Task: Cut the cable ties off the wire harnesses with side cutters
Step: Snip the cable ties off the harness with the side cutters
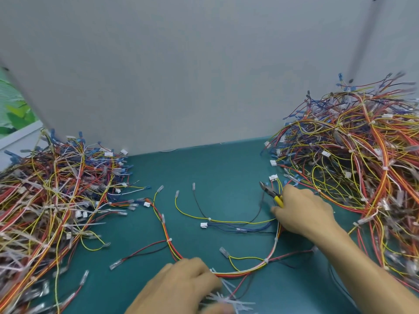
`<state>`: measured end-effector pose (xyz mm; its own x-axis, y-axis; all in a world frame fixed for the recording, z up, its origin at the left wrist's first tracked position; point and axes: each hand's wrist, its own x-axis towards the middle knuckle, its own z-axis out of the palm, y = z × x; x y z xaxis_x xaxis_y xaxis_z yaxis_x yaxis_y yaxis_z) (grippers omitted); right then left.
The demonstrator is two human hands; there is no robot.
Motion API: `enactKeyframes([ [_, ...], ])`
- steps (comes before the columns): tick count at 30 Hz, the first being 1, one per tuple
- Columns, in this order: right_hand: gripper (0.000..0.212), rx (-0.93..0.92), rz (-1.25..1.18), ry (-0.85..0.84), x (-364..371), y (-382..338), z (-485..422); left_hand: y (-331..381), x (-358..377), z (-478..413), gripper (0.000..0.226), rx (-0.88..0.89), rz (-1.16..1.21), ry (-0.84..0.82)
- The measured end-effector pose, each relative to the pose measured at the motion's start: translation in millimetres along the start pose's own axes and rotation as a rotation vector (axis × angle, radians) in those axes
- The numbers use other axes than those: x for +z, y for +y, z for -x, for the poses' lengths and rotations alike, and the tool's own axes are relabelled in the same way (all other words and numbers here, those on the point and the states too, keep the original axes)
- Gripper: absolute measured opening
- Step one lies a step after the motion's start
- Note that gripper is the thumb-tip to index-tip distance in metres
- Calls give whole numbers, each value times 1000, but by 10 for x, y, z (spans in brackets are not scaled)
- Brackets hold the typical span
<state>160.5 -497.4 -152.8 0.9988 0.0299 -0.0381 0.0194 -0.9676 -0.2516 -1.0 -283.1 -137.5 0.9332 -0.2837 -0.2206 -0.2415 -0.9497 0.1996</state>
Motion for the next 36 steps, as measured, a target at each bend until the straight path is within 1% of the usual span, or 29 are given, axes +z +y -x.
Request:
enactKeyframes([
  [2,21,4,8,26,16,-18,10,-93,-54,10,47,-156,84,201],
  [3,18,10,5,31,17,-21,8,-155,-75,-5,45,-273,67,287],
  [4,16,18,0,28,18,-25,6,-216,-98,-36,46,-406,26,333],
  [6,14,35,-19,13,22,-30,-4,-309,-123,-118,52,-613,-22,300],
  [9,13,81,-141,7,13,-4,-43,-365,-84,-249,58,-744,1,210],
  [11,14,114,-323,65,7,34,-100,-387,-42,-317,55,-785,11,227],
  [13,10,117,-596,128,-2,35,-142,-400,-22,-347,48,-800,20,250],
  [14,8,113,-790,137,-6,18,-151,-407,-16,-355,44,-802,32,261],
  [16,13,132,-1205,108,-4,-18,-156,-424,-6,-364,35,-800,66,285],
  [17,15,139,-1353,94,-8,-31,-151,-437,-2,-364,31,-798,93,296],
  [20,14,141,-1539,81,-31,-66,-131,-517,8,-375,22,-765,242,378],
  [22,14,162,-1658,47,-43,-80,-128,-590,18,-386,19,-722,403,524],
  [23,15,179,-1722,25,-48,-86,-125,-628,13,-395,18,-694,530,611],
  [25,16,219,-1801,-26,-54,-99,-128,-697,-27,-421,18,-648,860,741],
  [26,17,246,-1817,-54,-58,-109,-129,-719,-62,-434,16,-638,1019,771],
  [27,17,275,-1827,-76,-65,-117,-123,-734,-98,-447,14,-632,1148,782],
  [29,19,327,-1795,-95,-66,-111,-129,-746,-154,-473,10,-629,1295,777],
  [30,20,333,-1732,-82,-69,-97,-127,-748,-167,-482,8,-630,1325,768],
  [31,19,305,-1609,-53,-73,-78,-121,-747,-175,-487,6,-633,1335,760],
  [32,16,244,-1395,-6,-71,-50,-120,-753,-176,-490,5,-636,1330,755],
  [33,16,170,-1112,44,-62,-23,-121,-758,-175,-487,7,-639,1321,746],
  [34,22,108,-814,69,-52,-10,-109,-765,-171,-483,14,-643,1306,730],
  [35,29,70,-570,76,-36,-24,-92,-773,-166,-477,22,-642,1286,707],
  [36,33,51,-423,66,-31,-70,-67,-781,-161,-470,29,-639,1260,677],
])
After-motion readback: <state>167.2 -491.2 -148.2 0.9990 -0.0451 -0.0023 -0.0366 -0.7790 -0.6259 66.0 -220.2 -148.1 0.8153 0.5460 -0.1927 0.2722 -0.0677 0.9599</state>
